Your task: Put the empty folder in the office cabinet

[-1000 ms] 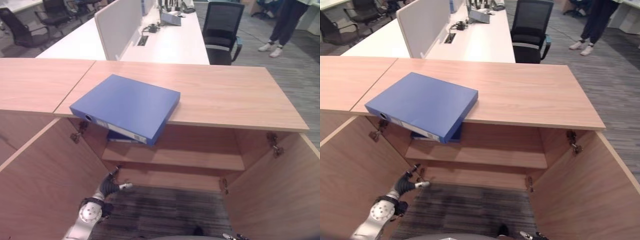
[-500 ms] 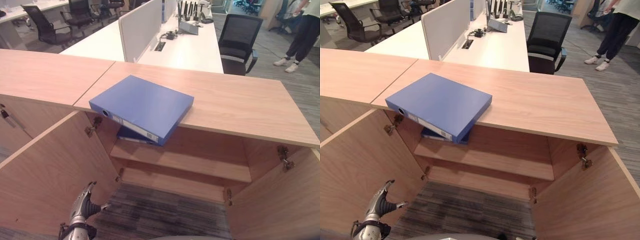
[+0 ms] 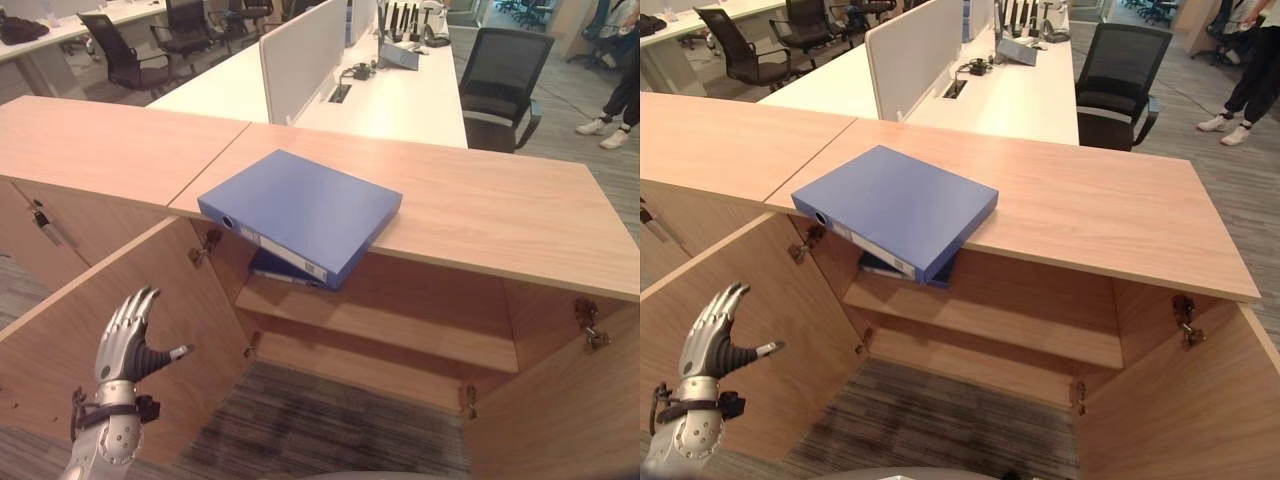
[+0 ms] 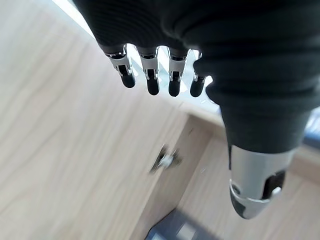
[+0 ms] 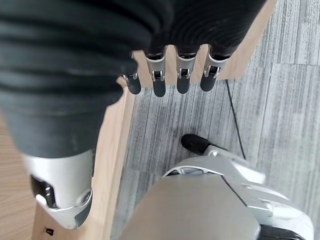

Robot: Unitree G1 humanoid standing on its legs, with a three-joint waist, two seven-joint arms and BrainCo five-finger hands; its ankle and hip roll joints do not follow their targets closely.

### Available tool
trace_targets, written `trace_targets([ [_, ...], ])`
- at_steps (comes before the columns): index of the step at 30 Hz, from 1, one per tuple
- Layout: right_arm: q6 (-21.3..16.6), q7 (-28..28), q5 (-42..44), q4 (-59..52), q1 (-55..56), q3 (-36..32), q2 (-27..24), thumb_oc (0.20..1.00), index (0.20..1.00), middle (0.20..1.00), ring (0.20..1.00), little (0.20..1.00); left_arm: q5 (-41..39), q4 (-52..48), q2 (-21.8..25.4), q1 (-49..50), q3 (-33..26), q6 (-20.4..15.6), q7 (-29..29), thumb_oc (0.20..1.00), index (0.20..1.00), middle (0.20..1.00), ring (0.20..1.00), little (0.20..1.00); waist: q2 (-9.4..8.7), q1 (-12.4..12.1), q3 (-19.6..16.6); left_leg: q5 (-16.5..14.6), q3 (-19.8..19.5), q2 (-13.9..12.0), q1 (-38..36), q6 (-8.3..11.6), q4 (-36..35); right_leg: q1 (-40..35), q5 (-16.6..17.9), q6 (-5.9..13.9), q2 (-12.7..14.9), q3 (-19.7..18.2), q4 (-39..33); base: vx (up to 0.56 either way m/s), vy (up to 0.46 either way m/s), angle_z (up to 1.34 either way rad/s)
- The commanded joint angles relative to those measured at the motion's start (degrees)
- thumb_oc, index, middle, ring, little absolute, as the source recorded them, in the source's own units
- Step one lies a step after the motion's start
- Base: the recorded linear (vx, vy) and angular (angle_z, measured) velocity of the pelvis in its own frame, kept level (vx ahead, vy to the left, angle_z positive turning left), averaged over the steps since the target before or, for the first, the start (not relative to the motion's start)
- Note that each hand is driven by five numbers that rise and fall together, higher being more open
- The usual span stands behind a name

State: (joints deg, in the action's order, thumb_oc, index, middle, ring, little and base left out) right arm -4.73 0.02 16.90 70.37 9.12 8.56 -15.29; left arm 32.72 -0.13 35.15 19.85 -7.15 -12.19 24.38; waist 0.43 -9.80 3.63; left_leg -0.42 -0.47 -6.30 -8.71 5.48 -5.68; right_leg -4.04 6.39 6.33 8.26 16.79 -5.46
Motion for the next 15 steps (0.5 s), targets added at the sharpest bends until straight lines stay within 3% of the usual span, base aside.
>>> trace_targets([
  [1,-1.63,0.17,0.64,1.17,-4.08,1.69,0.31,1.000,1.000,1.000,1.000,1.000,2.52,-5.49,4.64,-5.26,-2.97,-3.25,1.86,1.000,1.000,1.000,1.000,1.000,-1.44,0.85,2.49,-0.35,-1.53,1.42,3.55,0.40,0.68,-6.58,-9.71,2.02,-1.55,-3.35,0.51,0.00,0.000,0.00],
  [15,-1.77,0.36,-0.29,1.70,-5.30,3.41,0.30,1.000,1.000,1.000,1.000,1.000,1.14,-8.67,9.00,-15.09,0.59,-4.13,1.56,1.000,1.000,1.000,1.000,1.000,-0.55,3.31,1.70,-1.06,0.63,1.27,2.36,0.52,0.68,-6.08,-9.30,2.52,-1.32,-5.12,0.46,0.00,0.004,-0.04],
])
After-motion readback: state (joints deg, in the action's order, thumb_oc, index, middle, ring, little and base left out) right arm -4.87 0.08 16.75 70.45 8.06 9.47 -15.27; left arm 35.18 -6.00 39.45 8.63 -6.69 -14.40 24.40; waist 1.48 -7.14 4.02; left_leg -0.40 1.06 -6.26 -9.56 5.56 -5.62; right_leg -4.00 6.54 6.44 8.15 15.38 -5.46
